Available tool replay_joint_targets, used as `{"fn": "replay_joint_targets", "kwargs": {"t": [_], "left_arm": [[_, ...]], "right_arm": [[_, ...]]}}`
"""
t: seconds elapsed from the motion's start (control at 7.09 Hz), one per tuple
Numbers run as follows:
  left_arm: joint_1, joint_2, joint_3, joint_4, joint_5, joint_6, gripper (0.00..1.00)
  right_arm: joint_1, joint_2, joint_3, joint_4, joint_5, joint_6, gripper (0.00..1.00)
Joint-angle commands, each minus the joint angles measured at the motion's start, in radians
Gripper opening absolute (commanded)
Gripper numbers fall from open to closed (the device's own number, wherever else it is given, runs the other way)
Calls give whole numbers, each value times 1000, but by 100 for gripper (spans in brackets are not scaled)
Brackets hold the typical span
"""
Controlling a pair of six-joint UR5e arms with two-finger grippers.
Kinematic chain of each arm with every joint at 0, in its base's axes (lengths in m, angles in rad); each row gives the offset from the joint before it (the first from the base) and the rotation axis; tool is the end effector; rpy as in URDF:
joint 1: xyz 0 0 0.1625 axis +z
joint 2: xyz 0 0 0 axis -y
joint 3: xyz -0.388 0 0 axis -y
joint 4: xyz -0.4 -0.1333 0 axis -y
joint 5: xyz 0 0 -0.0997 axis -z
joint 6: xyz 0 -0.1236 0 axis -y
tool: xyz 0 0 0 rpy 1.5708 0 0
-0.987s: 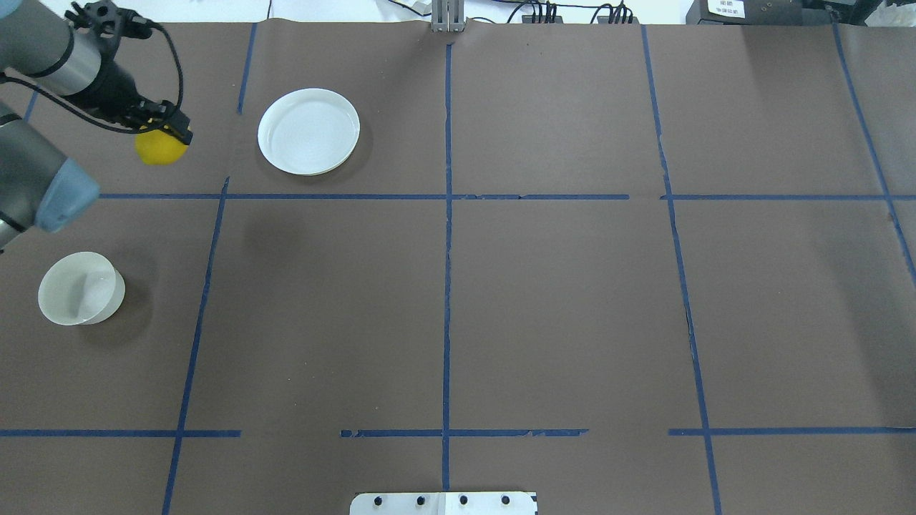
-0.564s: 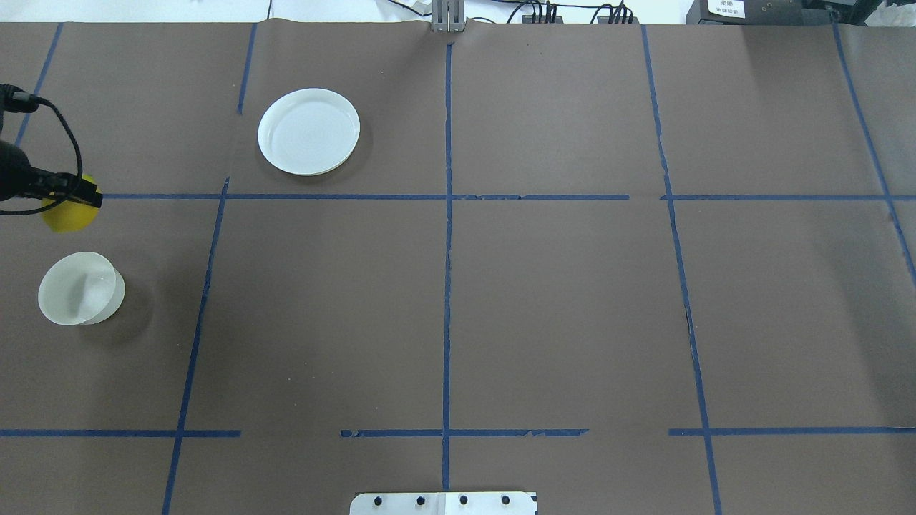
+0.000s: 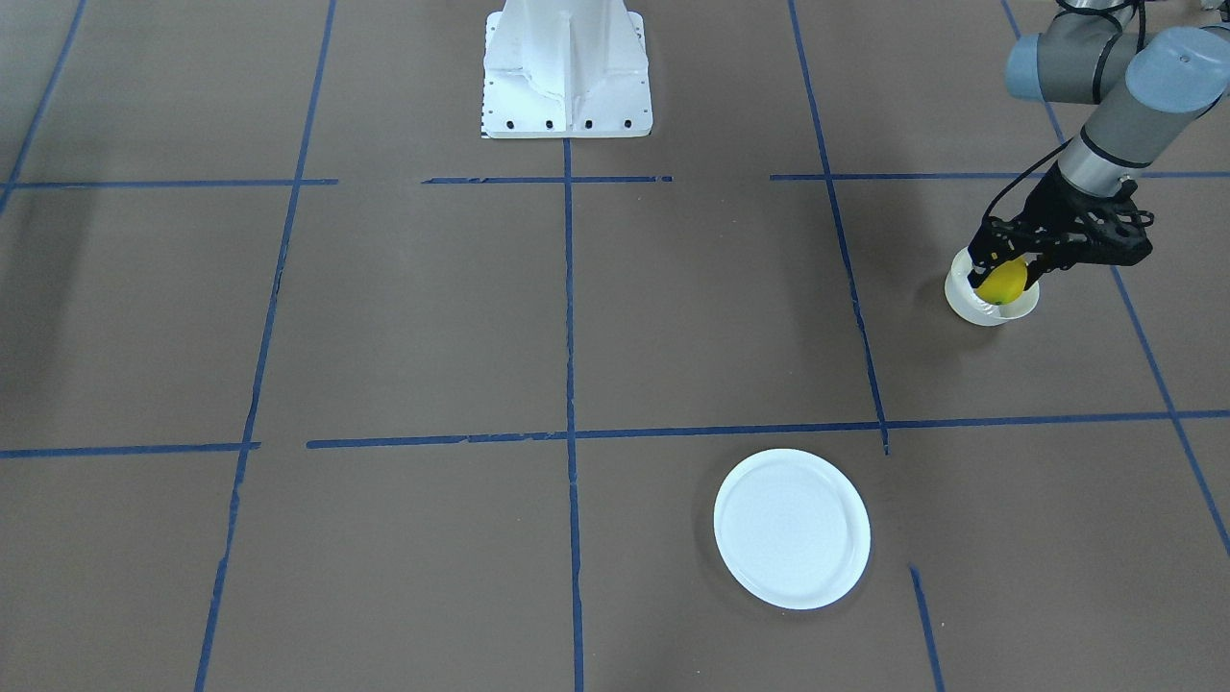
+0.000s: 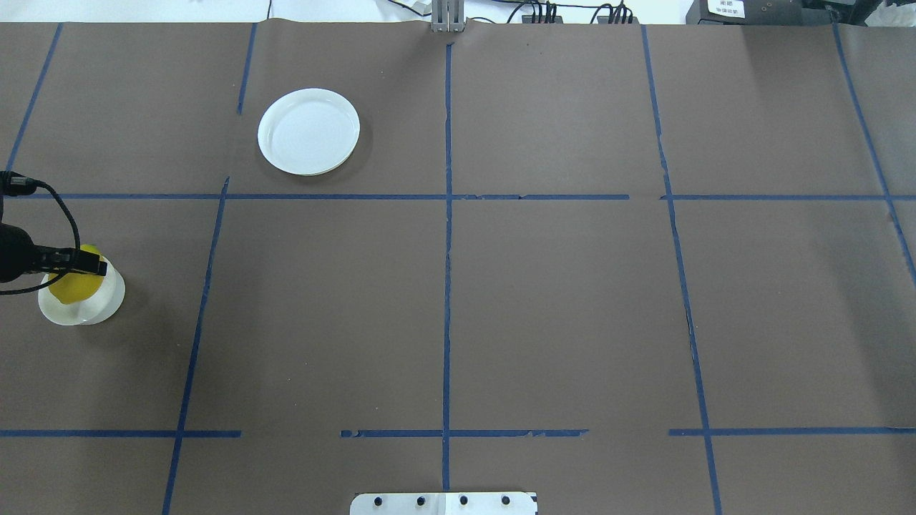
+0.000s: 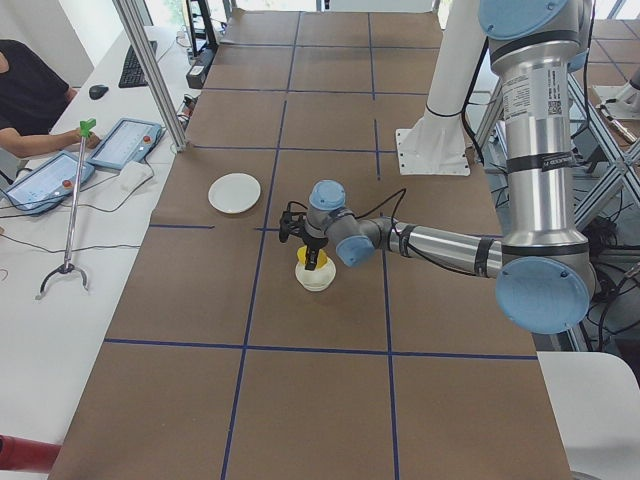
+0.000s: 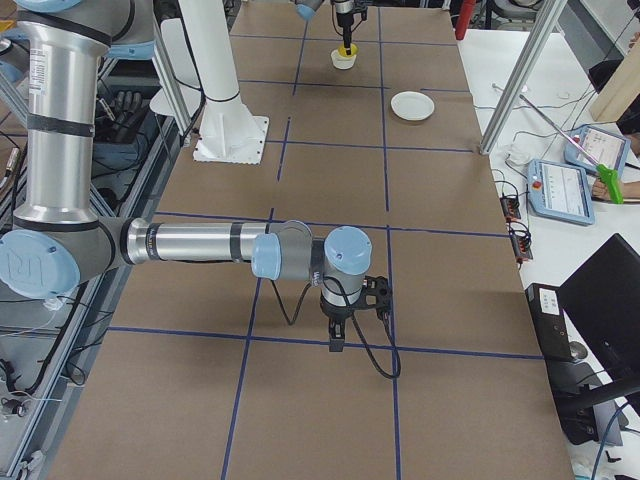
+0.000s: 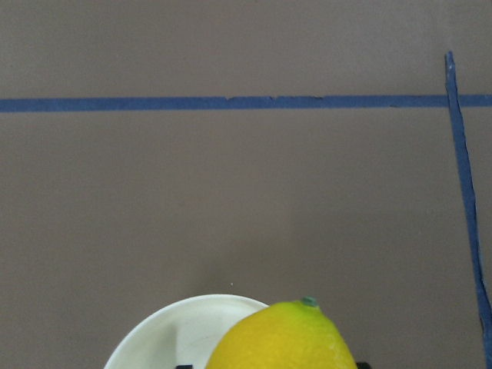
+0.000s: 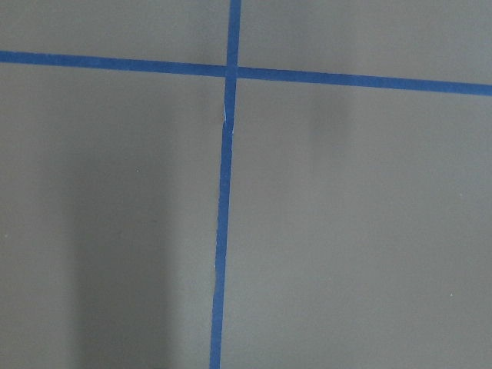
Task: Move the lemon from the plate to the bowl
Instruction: 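Lower the lemon into the white bowl with the left gripper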
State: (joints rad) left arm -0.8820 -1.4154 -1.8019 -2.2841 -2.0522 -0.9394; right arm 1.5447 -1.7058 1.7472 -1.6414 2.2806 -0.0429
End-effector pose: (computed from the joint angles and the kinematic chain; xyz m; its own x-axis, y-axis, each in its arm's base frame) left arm 0.2507 -0.4242 0.5220 0.6421 0.0432 -0.7654 0.1194 0.9806 0.1556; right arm 0.0411 -0.4456 0.6270 0.7569 -0.0436 0.6521 0.0586 0.9983 -0.0012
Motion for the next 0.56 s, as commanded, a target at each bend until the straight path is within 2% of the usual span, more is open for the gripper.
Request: {"fn": "replay_joint_targets", "kwargs": {"t": [0.0, 0.42], "left_arm": [[17, 55, -23, -3, 1, -4, 0], [18, 66, -23, 0, -5, 1, 0]], "right_arm": [[0, 0, 0, 0, -1, 0, 100], [0, 0, 0, 0, 0, 0, 100]]}}
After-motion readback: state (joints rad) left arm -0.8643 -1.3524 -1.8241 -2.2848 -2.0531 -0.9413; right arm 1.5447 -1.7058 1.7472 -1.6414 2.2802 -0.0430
